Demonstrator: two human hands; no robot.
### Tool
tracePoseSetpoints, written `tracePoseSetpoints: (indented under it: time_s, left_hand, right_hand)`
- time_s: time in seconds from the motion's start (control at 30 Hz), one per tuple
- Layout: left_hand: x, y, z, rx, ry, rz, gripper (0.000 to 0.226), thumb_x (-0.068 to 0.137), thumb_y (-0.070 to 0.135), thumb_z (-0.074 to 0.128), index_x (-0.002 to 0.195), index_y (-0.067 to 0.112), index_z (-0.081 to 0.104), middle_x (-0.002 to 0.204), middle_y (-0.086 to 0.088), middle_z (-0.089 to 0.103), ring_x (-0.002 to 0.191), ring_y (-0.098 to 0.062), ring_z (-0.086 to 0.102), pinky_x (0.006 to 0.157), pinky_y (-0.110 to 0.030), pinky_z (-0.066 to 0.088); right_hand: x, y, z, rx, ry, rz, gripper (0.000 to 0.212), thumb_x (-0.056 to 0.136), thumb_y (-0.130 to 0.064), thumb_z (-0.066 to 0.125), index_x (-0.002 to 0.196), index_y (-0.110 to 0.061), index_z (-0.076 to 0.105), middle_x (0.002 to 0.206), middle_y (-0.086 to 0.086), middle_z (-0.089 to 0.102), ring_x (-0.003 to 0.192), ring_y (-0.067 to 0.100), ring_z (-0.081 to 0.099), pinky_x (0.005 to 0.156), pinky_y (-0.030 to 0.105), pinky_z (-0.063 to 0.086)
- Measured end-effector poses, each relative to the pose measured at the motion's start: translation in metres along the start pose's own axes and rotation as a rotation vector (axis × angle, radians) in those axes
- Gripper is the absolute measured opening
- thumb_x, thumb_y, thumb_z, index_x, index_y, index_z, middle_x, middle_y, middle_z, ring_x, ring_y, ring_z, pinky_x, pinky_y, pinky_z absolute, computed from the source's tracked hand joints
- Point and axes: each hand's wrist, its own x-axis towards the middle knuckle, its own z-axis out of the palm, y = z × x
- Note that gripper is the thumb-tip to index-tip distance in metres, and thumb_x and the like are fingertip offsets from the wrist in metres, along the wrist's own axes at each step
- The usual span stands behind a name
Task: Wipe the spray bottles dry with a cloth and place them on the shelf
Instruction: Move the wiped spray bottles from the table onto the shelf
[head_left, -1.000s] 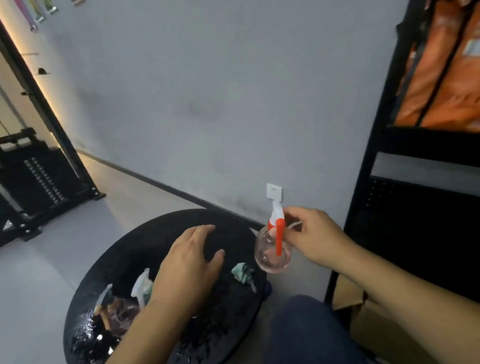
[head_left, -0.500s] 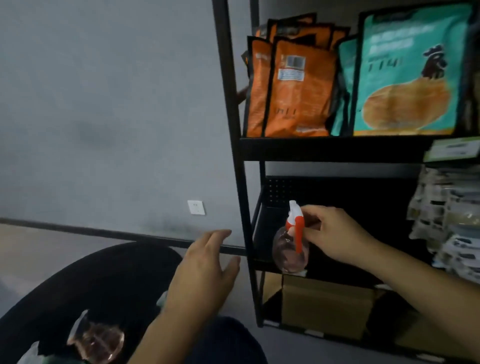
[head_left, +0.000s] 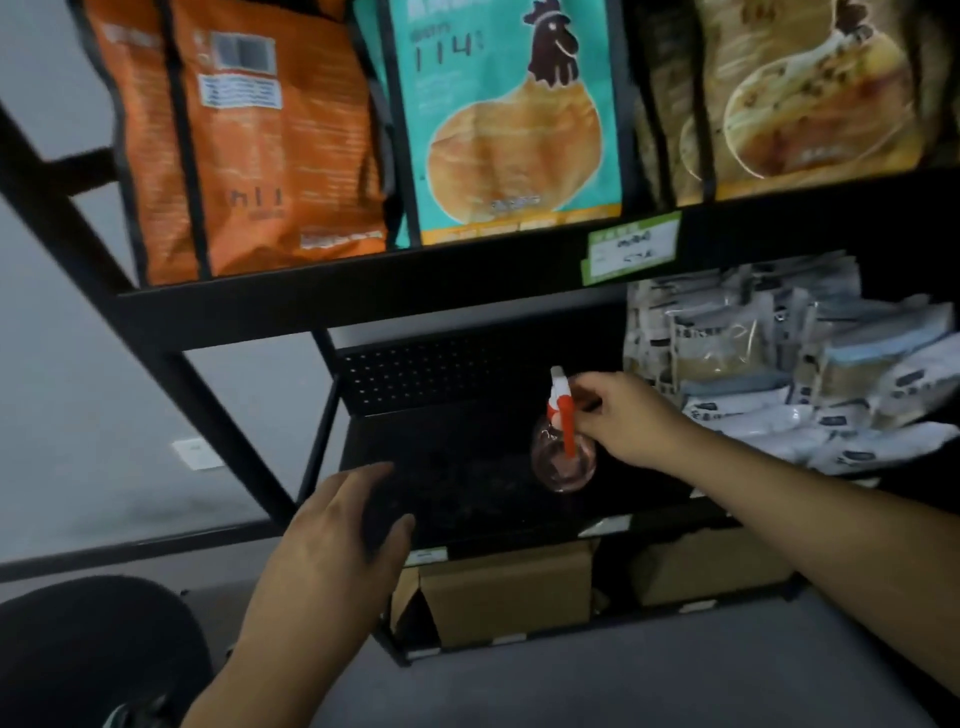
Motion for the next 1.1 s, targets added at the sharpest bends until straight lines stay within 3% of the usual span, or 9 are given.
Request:
tracePoseSetpoints:
  time_s: [0.1,0.3,0.43,0.63,0.83,0.93,1.0,1.1]
  left_hand:
    - [0.010,0.003,0.013,0.025,-0.022,0.011,0.054,0.096,0.045,0.072,0.147,0.038,0.056,0.145,0.012,0.059,0.119,-0.015,0.064,0.091,-0.028,0.048]
    - [0.030,0.005,0.027,0.052,-0.034,0.027,0.051,0.093,0.045,0.073,0.142,0.035,0.060,0.142,0.008,0.063,0.123,-0.019,0.065,0.097,-0.033,0.050]
    - [0.040,0.008,0.032,0.058,-0.014,0.014,0.052,0.094,0.041,0.074,0.144,0.031,0.061,0.141,0.006,0.064,0.121,-0.022,0.066,0.088,-0.031,0.046]
    - [0.044,0.012,0.032,0.049,0.007,0.022,0.052,0.095,0.040,0.074,0.144,0.030,0.061,0.141,0.006,0.065,0.117,-0.022,0.068,0.085,-0.028,0.045]
    - [0.038,0.018,0.026,0.042,0.025,0.039,0.052,0.095,0.041,0.072,0.145,0.029,0.060,0.142,0.006,0.064,0.119,-0.020,0.067,0.088,-0.027,0.047]
    - [0.034,0.020,0.021,0.033,0.030,0.045,0.052,0.096,0.039,0.072,0.145,0.028,0.061,0.142,0.006,0.064,0.120,-0.020,0.067,0.090,-0.027,0.048]
    - [0.030,0.021,0.018,0.035,0.034,0.046,0.051,0.096,0.039,0.072,0.145,0.027,0.061,0.143,0.006,0.064,0.117,-0.020,0.068,0.089,-0.027,0.048]
    - [0.025,0.023,0.014,0.042,0.043,0.045,0.051,0.096,0.039,0.072,0.145,0.027,0.060,0.142,0.006,0.064,0.107,-0.019,0.069,0.086,-0.028,0.048]
  right_hand:
    - [0.011,0.025,-0.008,-0.038,0.012,0.030,0.013,0.093,-0.022,0.074,0.105,-0.020,0.076,0.097,-0.006,0.077,0.093,0.010,0.071,0.089,0.038,0.058]
    - [0.029,0.056,-0.016,-0.081,0.016,0.084,0.021,0.094,-0.025,0.072,0.115,-0.021,0.072,0.106,-0.004,0.075,0.100,0.016,0.069,0.093,0.035,0.054]
    - [0.037,0.067,-0.015,-0.091,0.027,0.119,0.024,0.093,-0.021,0.072,0.116,-0.025,0.072,0.108,-0.001,0.075,0.101,0.019,0.069,0.094,0.038,0.055]
    - [0.039,0.074,-0.016,-0.071,0.023,0.150,0.035,0.093,-0.017,0.071,0.126,-0.027,0.069,0.111,-0.002,0.075,0.102,0.018,0.068,0.091,0.031,0.054]
    - [0.038,0.076,-0.018,-0.049,0.003,0.144,0.031,0.093,-0.020,0.072,0.120,-0.035,0.070,0.103,-0.012,0.073,0.100,0.012,0.068,0.087,0.025,0.052]
    - [0.032,0.077,-0.021,0.009,-0.005,0.104,0.031,0.092,-0.025,0.077,0.122,-0.029,0.071,0.106,-0.017,0.072,0.106,0.007,0.068,0.097,0.024,0.051]
    - [0.026,0.077,-0.025,0.011,-0.009,0.098,0.041,0.090,-0.024,0.079,0.130,-0.021,0.069,0.120,-0.009,0.072,0.113,0.009,0.067,0.106,0.032,0.050]
    - [0.012,0.075,-0.035,-0.018,0.006,0.138,0.052,0.089,-0.024,0.080,0.138,-0.017,0.062,0.126,-0.002,0.069,0.112,0.012,0.064,0.100,0.030,0.049]
